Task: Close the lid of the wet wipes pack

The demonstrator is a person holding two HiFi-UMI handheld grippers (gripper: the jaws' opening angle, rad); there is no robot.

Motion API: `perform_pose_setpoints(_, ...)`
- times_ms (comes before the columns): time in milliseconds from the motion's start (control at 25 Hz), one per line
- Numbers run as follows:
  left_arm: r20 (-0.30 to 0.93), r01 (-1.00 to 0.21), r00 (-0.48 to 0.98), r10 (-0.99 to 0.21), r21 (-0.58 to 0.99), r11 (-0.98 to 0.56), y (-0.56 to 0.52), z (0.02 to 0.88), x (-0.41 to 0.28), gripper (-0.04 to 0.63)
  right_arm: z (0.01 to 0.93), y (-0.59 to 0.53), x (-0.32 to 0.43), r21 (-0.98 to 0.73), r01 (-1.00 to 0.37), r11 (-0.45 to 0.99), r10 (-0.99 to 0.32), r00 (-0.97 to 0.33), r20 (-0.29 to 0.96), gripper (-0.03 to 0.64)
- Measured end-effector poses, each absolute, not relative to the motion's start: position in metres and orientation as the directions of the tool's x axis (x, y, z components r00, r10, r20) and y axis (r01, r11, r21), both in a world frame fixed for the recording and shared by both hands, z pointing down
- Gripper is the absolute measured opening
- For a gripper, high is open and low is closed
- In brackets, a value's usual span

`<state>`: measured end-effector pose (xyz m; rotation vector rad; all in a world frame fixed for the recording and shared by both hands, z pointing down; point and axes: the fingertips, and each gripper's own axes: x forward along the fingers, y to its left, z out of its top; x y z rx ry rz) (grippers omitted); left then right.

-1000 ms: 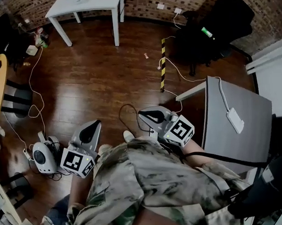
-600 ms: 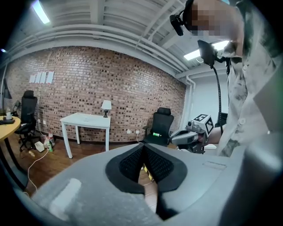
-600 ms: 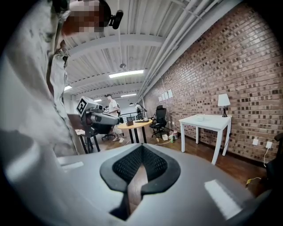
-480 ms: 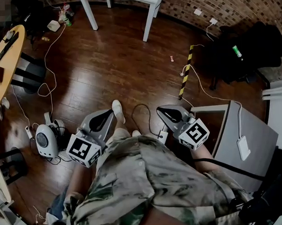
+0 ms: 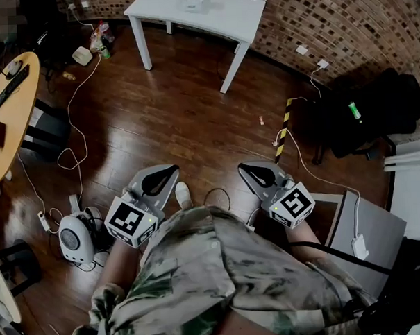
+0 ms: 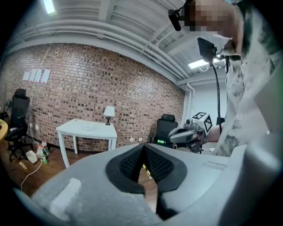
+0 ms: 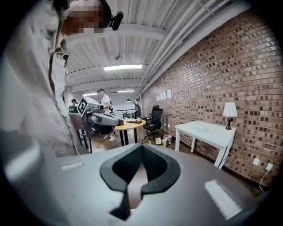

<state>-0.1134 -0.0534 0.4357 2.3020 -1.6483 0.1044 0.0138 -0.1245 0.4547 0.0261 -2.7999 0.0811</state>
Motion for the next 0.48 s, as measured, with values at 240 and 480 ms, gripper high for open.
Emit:
perform_pose_setpoints(240,0.228,-0.937,0.33,-0.916,0.197,-0.288,-0.086,0.443,-0.18,0.0,0.456,-0.156,-0.046,-0.035,-0.027,0.999,-0.013,-0.939,0.344,0.006)
perform_pose_setpoints(480,0.243,-0.94,0.306,-0.921,0.229,-0.252,-0.108,0.459,-0.216,0.0,0.461,-0.185,-0.09,-0.045,0.0,0.999,0.015,-0.939,0.343,0.006)
